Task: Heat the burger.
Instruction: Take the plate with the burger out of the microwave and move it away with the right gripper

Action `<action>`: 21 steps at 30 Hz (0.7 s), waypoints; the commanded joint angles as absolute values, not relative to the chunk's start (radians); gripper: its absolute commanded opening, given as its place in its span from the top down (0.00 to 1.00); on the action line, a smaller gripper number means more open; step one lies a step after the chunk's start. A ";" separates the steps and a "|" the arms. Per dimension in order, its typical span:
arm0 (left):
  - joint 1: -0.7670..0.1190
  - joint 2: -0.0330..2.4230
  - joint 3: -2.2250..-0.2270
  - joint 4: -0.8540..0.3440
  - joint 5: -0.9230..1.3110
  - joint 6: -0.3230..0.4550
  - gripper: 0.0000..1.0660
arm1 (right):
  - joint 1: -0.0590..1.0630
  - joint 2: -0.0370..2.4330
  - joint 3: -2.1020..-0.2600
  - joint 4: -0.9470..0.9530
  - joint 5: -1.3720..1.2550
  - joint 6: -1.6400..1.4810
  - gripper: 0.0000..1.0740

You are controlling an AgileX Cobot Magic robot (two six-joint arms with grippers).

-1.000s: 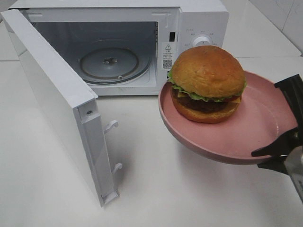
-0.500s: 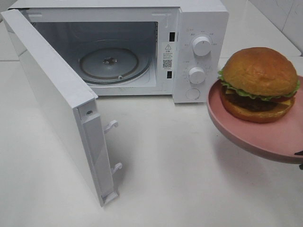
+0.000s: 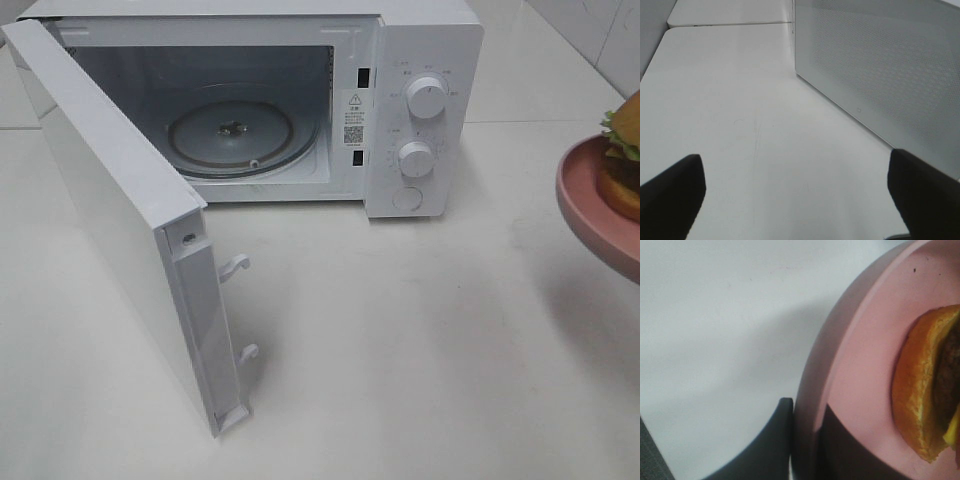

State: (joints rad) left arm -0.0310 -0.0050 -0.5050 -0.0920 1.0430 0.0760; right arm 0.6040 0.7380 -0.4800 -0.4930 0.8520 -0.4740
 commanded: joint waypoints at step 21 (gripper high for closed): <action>-0.028 -0.024 -0.502 -0.095 1.036 0.070 0.15 | 0.600 0.812 -0.549 -0.739 1.071 0.126 1.00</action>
State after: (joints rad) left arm -0.0310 -0.0050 -0.5050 -0.0920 1.0430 0.0760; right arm 0.6040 0.7900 -0.5150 -0.6640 1.0580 0.0720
